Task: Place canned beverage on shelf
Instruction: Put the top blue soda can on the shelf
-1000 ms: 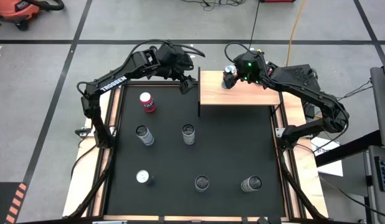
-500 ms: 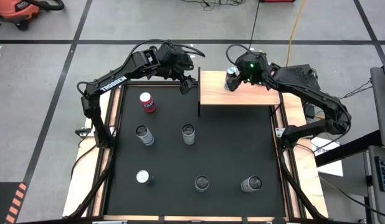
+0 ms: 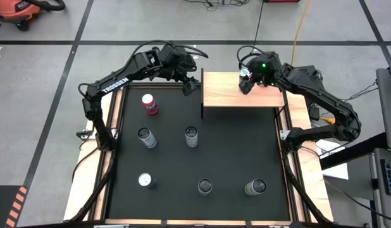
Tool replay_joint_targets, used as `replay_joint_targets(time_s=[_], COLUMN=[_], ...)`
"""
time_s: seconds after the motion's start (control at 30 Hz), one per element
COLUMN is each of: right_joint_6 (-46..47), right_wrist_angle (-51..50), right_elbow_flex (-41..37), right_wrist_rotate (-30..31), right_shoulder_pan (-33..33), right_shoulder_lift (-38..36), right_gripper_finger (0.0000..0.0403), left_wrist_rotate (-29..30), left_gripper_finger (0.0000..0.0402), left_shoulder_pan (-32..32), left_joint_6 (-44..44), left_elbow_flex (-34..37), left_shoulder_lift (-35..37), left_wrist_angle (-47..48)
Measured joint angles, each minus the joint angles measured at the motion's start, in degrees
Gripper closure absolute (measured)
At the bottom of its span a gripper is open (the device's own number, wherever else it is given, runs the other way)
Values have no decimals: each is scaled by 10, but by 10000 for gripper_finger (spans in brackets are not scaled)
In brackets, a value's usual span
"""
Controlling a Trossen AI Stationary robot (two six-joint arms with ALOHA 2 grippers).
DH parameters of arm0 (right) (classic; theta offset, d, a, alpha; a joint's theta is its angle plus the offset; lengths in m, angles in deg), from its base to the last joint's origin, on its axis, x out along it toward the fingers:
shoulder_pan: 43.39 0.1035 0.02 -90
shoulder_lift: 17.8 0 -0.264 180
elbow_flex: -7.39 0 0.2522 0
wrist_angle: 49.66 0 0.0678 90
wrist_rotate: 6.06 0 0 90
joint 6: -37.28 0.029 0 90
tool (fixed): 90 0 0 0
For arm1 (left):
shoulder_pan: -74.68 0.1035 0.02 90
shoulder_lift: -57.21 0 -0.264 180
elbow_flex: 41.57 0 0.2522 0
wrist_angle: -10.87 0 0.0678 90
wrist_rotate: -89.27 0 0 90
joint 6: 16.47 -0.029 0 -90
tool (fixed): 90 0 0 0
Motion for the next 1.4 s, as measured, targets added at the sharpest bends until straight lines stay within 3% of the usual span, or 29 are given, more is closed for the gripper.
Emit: replay_joint_targets(time_s=[1.07,1.23,1.4], right_joint_6=[-35,-21,-19], right_wrist_angle=[-30,-14,-7], right_elbow_flex=[0,-1,-1], right_wrist_rotate=[12,-32,-34], right_shoulder_pan=[-30,-38,-38], right_shoulder_lift=[-14,-13,-11], right_gripper_finger=[197,197,197], left_wrist_rotate=[0,0,0], left_gripper_finger=[135,135,135], left_shoulder_pan=[0,0,0], left_joint_6=[0,0,0], left_elbow_flex=[0,0,0], left_shoulder_lift=[0,0,0], left_wrist_angle=[0,0,0])
